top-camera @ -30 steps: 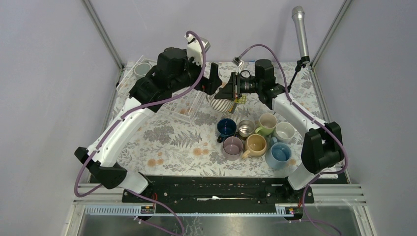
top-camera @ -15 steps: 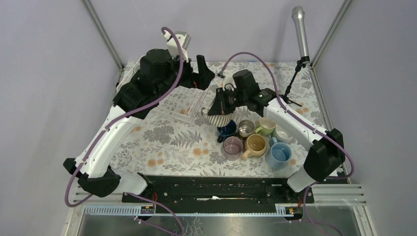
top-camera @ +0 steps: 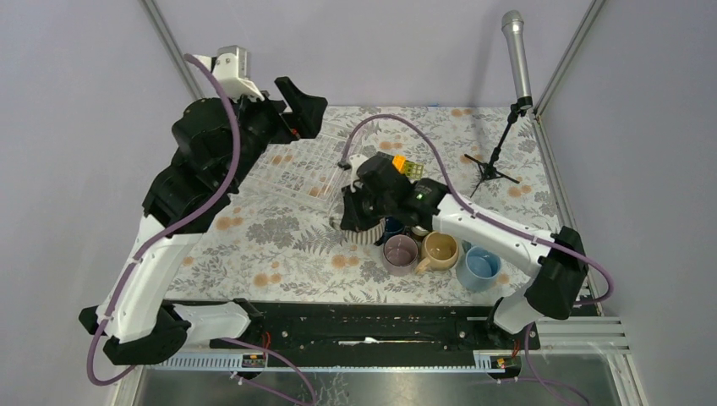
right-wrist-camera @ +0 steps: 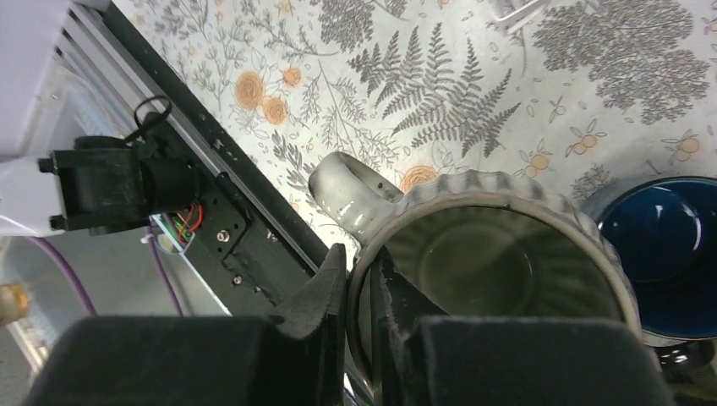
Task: Unload the cups from the dish rack
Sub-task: Place the cup at the center of the board.
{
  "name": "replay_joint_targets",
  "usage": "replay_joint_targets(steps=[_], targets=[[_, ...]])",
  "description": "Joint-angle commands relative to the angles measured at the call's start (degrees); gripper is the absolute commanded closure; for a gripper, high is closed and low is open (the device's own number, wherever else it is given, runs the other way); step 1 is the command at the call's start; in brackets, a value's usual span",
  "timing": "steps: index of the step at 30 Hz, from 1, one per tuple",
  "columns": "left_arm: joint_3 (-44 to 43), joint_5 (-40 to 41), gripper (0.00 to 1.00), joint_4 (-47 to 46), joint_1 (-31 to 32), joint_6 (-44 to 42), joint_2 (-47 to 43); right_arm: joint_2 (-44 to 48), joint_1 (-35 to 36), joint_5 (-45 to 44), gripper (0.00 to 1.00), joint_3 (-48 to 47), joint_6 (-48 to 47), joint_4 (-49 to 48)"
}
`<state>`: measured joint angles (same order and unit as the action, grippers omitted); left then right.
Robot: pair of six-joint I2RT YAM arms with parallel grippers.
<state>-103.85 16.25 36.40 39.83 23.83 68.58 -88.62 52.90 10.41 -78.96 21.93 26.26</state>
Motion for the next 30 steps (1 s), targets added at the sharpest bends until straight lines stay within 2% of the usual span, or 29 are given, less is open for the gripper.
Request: replay_joint_targets(steps=[1,10,23,30], targets=[[0.56,3.79,0.01,-3.48,0.08,1.29,-1.74,-1.08,7.08,-12.63,1.0,-2.77,1.19,-2.18],[3.24,4.01,0.01,-3.99,0.11,1.63,-2.86,-7.15,16.3,-25.3,1.0,0.94,3.07,-6.69],[4.91,5.3,0.01,-4.39,0.07,1.08,-3.02,-9.28,16.81,-27.9,1.0,13.34,4.76,-21.92],[4.71,5.0,0.01,-4.44,0.04,0.94,-1.86,-9.81,16.79,-28.35,1.0,15.86,5.85,-25.19]])
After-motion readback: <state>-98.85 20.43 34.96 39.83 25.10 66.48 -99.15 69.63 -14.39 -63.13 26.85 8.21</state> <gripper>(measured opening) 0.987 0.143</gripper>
